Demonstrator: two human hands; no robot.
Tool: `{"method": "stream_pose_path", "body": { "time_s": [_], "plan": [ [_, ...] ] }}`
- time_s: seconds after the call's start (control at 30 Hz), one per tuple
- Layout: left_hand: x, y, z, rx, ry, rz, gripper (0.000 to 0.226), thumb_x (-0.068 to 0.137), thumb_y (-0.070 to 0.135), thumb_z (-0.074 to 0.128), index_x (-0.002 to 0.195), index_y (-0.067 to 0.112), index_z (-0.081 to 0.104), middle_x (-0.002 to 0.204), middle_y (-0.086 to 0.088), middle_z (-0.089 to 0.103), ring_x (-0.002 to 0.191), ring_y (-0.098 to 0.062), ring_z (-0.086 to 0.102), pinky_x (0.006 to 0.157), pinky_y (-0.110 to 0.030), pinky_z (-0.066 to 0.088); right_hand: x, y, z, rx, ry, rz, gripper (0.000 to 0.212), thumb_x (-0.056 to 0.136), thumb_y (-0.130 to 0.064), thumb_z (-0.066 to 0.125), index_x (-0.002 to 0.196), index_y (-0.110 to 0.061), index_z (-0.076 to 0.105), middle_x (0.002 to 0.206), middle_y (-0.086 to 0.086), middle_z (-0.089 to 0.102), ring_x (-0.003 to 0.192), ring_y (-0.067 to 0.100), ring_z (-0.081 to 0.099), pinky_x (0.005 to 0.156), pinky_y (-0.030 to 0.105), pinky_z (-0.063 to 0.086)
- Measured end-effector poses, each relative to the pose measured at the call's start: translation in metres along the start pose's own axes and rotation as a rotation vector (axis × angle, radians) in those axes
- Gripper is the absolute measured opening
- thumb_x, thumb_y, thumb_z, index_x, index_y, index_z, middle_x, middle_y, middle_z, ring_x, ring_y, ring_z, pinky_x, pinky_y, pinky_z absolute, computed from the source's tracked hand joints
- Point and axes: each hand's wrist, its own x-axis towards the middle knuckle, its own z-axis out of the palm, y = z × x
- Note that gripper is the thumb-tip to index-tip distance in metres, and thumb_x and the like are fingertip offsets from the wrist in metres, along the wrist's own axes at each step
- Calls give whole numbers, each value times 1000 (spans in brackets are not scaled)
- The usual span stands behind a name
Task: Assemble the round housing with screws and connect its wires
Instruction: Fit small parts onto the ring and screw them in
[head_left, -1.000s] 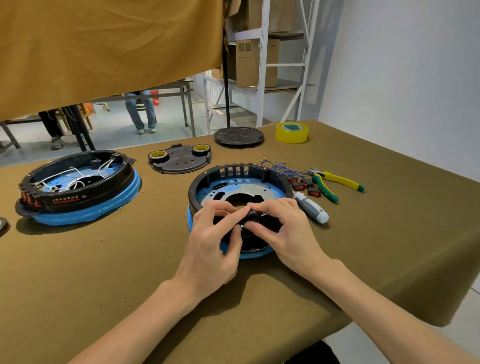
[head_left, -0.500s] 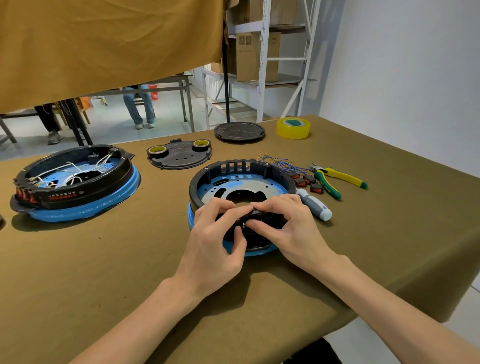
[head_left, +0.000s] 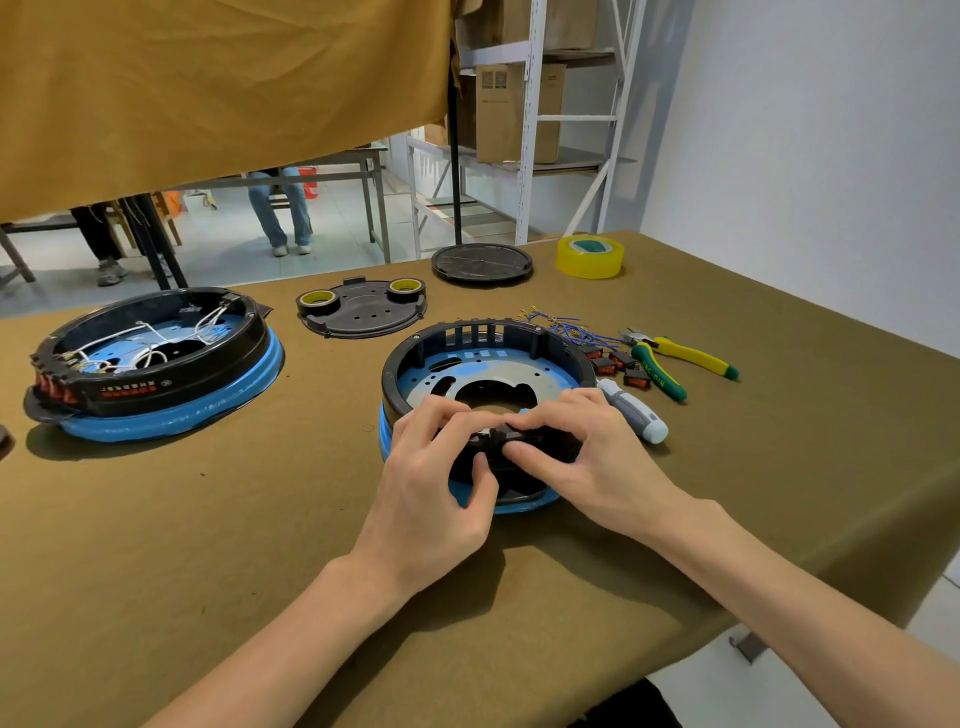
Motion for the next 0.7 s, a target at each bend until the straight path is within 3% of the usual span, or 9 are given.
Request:
{"method": "stream_pose_path", "body": {
  "time_s": [0.2, 0.3, 0.43, 0.5, 0.57, 0.7],
  "plan": [
    [-1, -1, 0, 14, -14, 0, 32, 88, 27, 59, 117, 19, 69, 113, 6, 57, 109, -16, 55, 96, -13, 40, 3, -6, -17, -64, -157, 6, 30, 95, -41, 69, 125, -39, 68, 103, -29, 63, 110, 0, 51, 91, 13, 35],
    [-1, 1, -1, 3, -11, -3, 32, 87, 24, 62, 118, 19, 68, 114, 5, 57, 110, -17, 56, 95, -20, 47, 8, -16, -24, -10, -199, 27, 26, 97, -28, 68, 122, -32, 72, 107, -25, 68, 110, -2, 58, 94, 18, 44],
    [3, 5, -4, -104, 56, -27, 42, 87, 25, 58, 127, 12, 59, 122, 3, 58, 119, -14, 56, 105, -32, 49, 40, -34, -30, 72, 17, 139, 26, 105, -18, 51, 119, -21, 73, 106, -14, 71, 100, 0, 64, 86, 22, 51],
    [4, 5, -4, -74, 96, -65, 40, 89, 24, 55, 126, 10, 59, 123, 0, 60, 123, -11, 53, 110, -43, 45, 63, -43, -23, -13, 81, 180, 30, 107, -14, 44, 120, -15, 70, 113, -3, 70, 104, 8, 63, 92, 31, 52],
    [3, 2, -4, -38, 118, -133, 33, 93, 19, 53, 124, 11, 60, 122, -1, 61, 122, -10, 51, 111, -50, 43, 78, -50, -7, -155, 21, 206, 29, 106, -12, 41, 125, -12, 63, 120, 7, 66, 111, 21, 60, 95, 40, 49],
    [1, -6, -7, 23, 47, -174, 26, 101, 25, 44, 116, 15, 63, 113, 7, 60, 112, 2, 48, 118, -47, 38, 74, -45, 23, -507, -206, 227, 31, 100, -15, 48, 129, -7, 45, 121, 14, 56, 109, 34, 51, 81, 37, 33]
  ]
}}
